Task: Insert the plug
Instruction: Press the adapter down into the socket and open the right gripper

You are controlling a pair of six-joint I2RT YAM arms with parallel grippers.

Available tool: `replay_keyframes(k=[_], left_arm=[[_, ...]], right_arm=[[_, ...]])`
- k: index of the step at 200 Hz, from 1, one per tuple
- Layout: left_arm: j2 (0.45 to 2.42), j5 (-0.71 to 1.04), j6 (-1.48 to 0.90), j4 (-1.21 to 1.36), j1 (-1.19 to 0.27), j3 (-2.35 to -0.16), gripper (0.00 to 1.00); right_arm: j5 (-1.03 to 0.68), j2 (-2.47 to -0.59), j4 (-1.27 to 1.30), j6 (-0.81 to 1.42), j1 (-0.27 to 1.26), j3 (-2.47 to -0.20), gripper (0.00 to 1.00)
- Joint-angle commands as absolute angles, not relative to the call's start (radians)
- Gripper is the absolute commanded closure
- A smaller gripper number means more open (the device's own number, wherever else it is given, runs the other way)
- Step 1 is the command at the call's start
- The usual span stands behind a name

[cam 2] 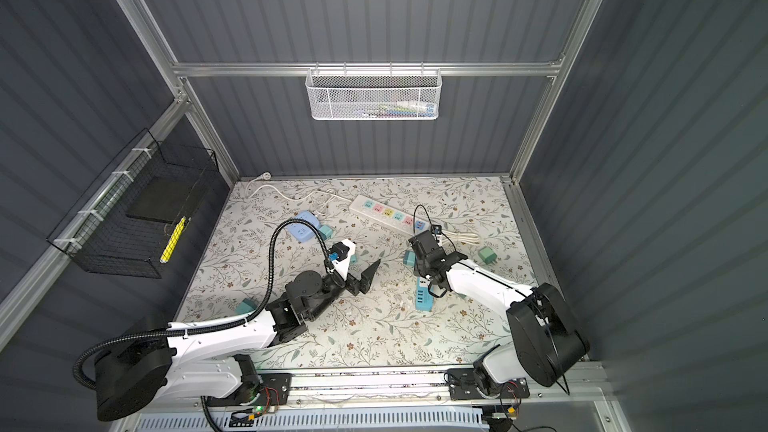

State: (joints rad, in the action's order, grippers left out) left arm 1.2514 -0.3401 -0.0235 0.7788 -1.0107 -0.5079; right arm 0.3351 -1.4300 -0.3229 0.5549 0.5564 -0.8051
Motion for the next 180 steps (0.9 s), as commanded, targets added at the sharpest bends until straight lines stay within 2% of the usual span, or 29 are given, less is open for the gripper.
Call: replay_keyframes(k=[1,32,64,128,180], left_arm=[[1.227,-0.349,-0.029,0.781,-1.006,-0.492,0.11],[1.232,-0.344,-0.027,0.77,-1.005,-0.503,0.11],[1.235,-0.359,-0.04,0.724,-1.005,-0.522,0.1],[1.258,-0.508,-0.122,0.583,-1.003,-0.596,0.02],[1.257,-0.505,-0.129,0.55,-1.003,-0.615,0.01]], right_arm=[[0.296,-1.399,-0.429,0.499,0.56,-0.887,0.41],[0.294,-1.363,-0.463,0.463,0.535,-0.925,0.35],[0.25,-1.365,-0.464,0.467,0.472,-0.909,0.36],[0.218,-1.402,-0.396,0.507,0.409,-0.808,0.39],[0.177,-1.347,-0.401,0.5,0.4,-0.813,0.4]])
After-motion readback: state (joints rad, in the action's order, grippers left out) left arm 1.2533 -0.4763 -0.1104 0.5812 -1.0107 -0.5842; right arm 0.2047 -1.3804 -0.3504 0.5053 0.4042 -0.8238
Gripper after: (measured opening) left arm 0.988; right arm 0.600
